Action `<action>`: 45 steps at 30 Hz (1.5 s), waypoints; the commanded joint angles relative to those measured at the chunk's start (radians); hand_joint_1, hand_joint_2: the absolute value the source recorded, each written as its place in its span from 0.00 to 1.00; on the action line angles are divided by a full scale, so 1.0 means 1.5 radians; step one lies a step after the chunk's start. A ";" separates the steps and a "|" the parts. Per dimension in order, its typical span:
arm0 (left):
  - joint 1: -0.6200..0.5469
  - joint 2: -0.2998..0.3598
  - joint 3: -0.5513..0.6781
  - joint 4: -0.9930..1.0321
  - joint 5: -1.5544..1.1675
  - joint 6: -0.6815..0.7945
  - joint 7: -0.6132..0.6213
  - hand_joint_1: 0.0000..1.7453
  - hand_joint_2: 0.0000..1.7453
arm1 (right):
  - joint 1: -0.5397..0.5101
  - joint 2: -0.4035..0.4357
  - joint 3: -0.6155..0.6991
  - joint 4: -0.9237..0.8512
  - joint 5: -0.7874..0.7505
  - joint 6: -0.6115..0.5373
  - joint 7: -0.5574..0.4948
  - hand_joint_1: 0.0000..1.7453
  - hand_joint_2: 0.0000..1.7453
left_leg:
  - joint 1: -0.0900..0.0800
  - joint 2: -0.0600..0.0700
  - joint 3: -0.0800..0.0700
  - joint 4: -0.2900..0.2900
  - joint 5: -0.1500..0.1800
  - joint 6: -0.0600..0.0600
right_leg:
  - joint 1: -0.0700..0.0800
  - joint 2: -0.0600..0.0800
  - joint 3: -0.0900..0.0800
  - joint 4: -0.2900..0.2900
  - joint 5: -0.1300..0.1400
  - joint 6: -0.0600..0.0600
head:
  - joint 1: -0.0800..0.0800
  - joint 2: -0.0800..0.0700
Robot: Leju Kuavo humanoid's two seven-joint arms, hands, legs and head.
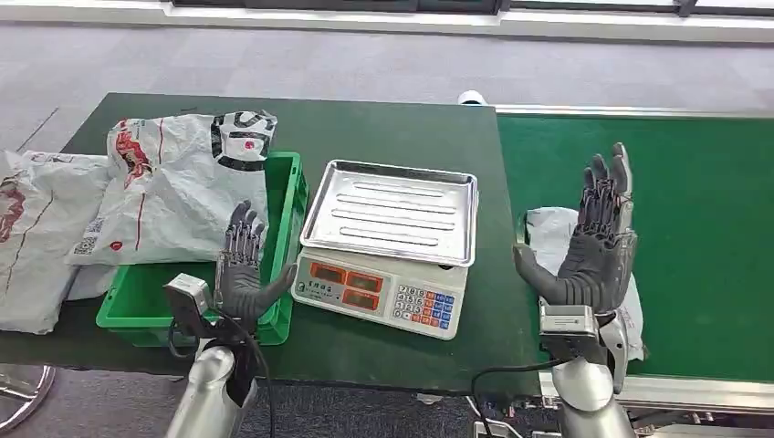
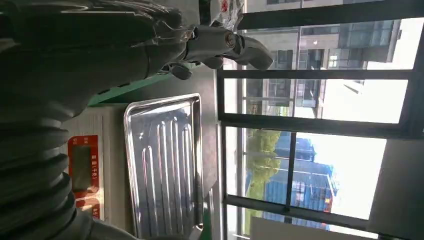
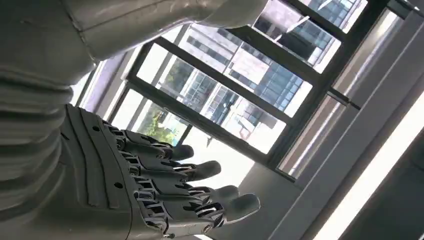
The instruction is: Moved the parcel from conveyor to table for the left to box.
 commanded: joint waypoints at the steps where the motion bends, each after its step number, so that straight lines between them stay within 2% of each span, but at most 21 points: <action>1: -0.011 0.011 -0.020 0.020 0.002 0.000 0.003 0.00 1.00 | -0.012 -0.007 -0.029 0.036 0.002 0.004 0.001 0.00 1.00 | 0.001 -0.001 0.001 -0.001 0.001 -0.002 | 0.001 -0.001 0.002 -0.002 0.000 0.000 | 0.000 0.000; 6: -0.011 0.011 -0.020 0.020 0.002 0.000 0.003 0.00 1.00 | -0.012 -0.007 -0.029 0.036 0.002 0.004 0.001 0.00 1.00 | 0.000 -0.001 0.001 -0.001 0.000 -0.001 | 0.000 -0.001 0.001 -0.001 0.000 0.000 | 0.000 0.000; 7: 0.042 -0.029 0.015 -0.064 -0.005 0.084 0.001 0.00 1.00 | -0.027 -0.061 -0.113 0.120 0.086 0.025 0.085 0.00 1.00 | 0.001 -0.001 0.001 -0.001 0.000 -0.002 | 0.001 -0.001 0.002 -0.002 0.000 0.000 | 0.000 0.000; 8: 0.109 -0.024 -0.037 -0.303 -0.004 0.155 0.001 0.00 1.00 | -0.110 -0.231 -0.305 0.361 0.205 -0.030 0.336 0.00 1.00 | 0.000 -0.001 0.001 -0.001 0.000 -0.001 | 0.000 -0.001 0.001 -0.001 0.000 0.000 | 0.000 0.000; 9: 0.137 -0.015 -0.072 -0.331 0.002 0.184 0.001 0.00 1.00 | -0.208 -0.331 -0.399 0.647 0.089 -0.043 0.135 0.00 1.00 | 0.001 -0.002 0.002 -0.002 0.000 -0.001 | 0.001 -0.002 0.003 -0.003 0.001 0.001 | 0.000 0.000; 10: 0.144 -0.009 -0.088 -0.338 0.001 0.197 0.001 0.00 1.00 | -0.272 -0.368 -0.471 0.787 0.001 0.000 -0.043 0.00 1.00 | 0.002 -0.004 0.001 0.000 0.000 0.001 | 0.002 -0.003 0.005 -0.004 0.001 0.002 | 0.000 0.000; 13: 0.137 -0.007 -0.086 -0.332 0.005 0.197 0.001 0.00 1.00 | -0.265 -0.345 -0.472 0.786 0.001 -0.018 -0.052 0.00 1.00 | 0.001 -0.001 0.002 0.001 -0.002 0.001 | 0.001 -0.003 0.004 -0.004 0.001 0.002 | -0.003 0.000; 14: 0.137 -0.007 -0.086 -0.332 0.005 0.197 0.001 0.00 1.00 | -0.265 -0.345 -0.472 0.786 0.001 -0.018 -0.052 0.00 1.00 | 0.001 -0.007 0.002 0.001 -0.002 0.002 | 0.001 -0.007 0.006 -0.006 0.001 0.005 | -0.003 0.000; 15: 0.137 -0.007 -0.086 -0.332 0.005 0.197 0.001 0.00 1.00 | -0.265 -0.345 -0.472 0.786 0.001 -0.018 -0.052 0.00 1.00 | -0.001 -0.013 -0.002 0.004 0.000 0.010 | 0.000 -0.014 0.006 -0.004 -0.002 0.010 | 0.002 0.000; 16: 0.137 -0.007 -0.086 -0.332 0.005 0.197 0.001 0.00 1.00 | -0.265 -0.345 -0.472 0.786 0.001 -0.018 -0.052 0.00 1.00 | -0.001 -0.021 -0.004 0.004 0.002 0.010 | -0.001 -0.021 0.007 -0.005 -0.002 0.011 | 0.004 0.000; 17: 0.137 -0.007 -0.086 -0.332 0.005 0.197 0.001 0.00 1.00 | -0.265 -0.345 -0.472 0.786 0.001 -0.018 -0.052 0.00 1.00 | -0.001 -0.021 -0.004 0.003 0.001 0.009 | -0.001 -0.023 0.007 -0.005 -0.003 0.009 | 0.003 0.000; 19: 0.128 -0.005 -0.082 -0.323 0.008 0.194 0.001 0.00 1.00 | -0.274 -0.307 -0.478 0.765 -0.012 -0.025 -0.054 0.00 1.00 | -0.001 -0.016 -0.002 0.004 -0.001 0.008 | -0.001 -0.018 0.007 -0.004 -0.002 0.009 | 0.003 0.000; 23: 0.122 -0.011 -0.083 -0.319 0.014 0.188 0.001 0.00 1.00 | -0.268 -0.251 -0.495 0.690 -0.076 0.042 -0.119 0.00 1.00 | -0.002 -0.009 -0.002 0.003 -0.002 0.007 | -0.002 -0.010 0.004 -0.003 -0.001 0.008 | 0.003 0.000; 28: 0.113 -0.006 -0.093 -0.326 0.003 0.202 0.001 0.00 1.00 | -0.177 -0.145 -0.452 0.445 -0.163 0.081 -0.140 0.00 1.00 | -0.001 -0.006 -0.001 0.002 -0.003 0.006 | -0.001 -0.007 0.004 -0.004 -0.001 0.008 | 0.003 0.000; 33: 0.113 -0.006 -0.093 -0.326 0.003 0.202 0.001 0.00 1.00 | -0.177 -0.145 -0.452 0.445 -0.163 0.081 -0.140 0.00 1.00 | -0.001 -0.006 -0.001 0.001 -0.002 0.005 | -0.001 -0.007 0.004 -0.003 -0.002 0.007 | 0.003 0.000; 35: 0.119 -0.002 -0.099 -0.335 -0.002 0.210 0.001 0.00 1.00 | -0.165 -0.126 -0.437 0.405 -0.172 0.085 -0.140 0.00 1.00 | -0.001 -0.007 -0.001 0.001 -0.002 0.005 | -0.001 -0.008 0.004 -0.003 -0.002 0.007 | 0.003 0.000; 37: 0.118 0.008 -0.119 -0.345 -0.007 0.219 0.001 0.00 1.00 | -0.103 -0.082 -0.408 0.307 -0.146 0.057 -0.138 0.00 1.00 | -0.001 -0.006 0.000 0.001 -0.002 0.005 | -0.001 -0.007 0.004 -0.003 -0.002 0.007 | 0.003 0.000; 39: 0.118 0.009 -0.122 -0.349 -0.006 0.219 0.001 0.00 1.00 | -0.069 -0.069 -0.406 0.259 -0.127 0.043 -0.108 0.00 1.00 | 0.000 -0.006 0.000 0.000 -0.002 0.005 | -0.001 -0.007 0.005 -0.003 -0.002 0.007 | 0.003 0.000; 41: 0.116 0.007 -0.119 -0.349 -0.003 0.215 0.001 0.00 1.00 | -0.074 -0.093 -0.397 0.278 -0.081 0.075 -0.019 0.00 1.00 | 0.000 -0.008 0.000 0.000 -0.002 0.005 | -0.001 -0.009 0.005 -0.003 -0.002 0.007 | 0.003 0.000; 43: 0.114 0.005 -0.119 -0.344 -0.008 0.211 0.001 0.00 1.00 | -0.162 -0.149 -0.357 0.447 0.053 0.106 0.103 0.00 1.00 | -0.001 -0.007 -0.001 0.001 -0.002 0.005 | -0.001 -0.008 0.004 -0.002 -0.002 0.007 | 0.003 0.000; 45: 0.114 0.004 -0.119 -0.344 -0.011 0.211 0.001 0.00 1.00 | -0.244 -0.170 -0.327 0.597 0.159 0.084 0.151 0.00 1.00 | -0.001 -0.005 -0.001 0.001 -0.002 0.006 | -0.001 -0.006 0.004 -0.002 -0.002 0.007 | 0.003 0.000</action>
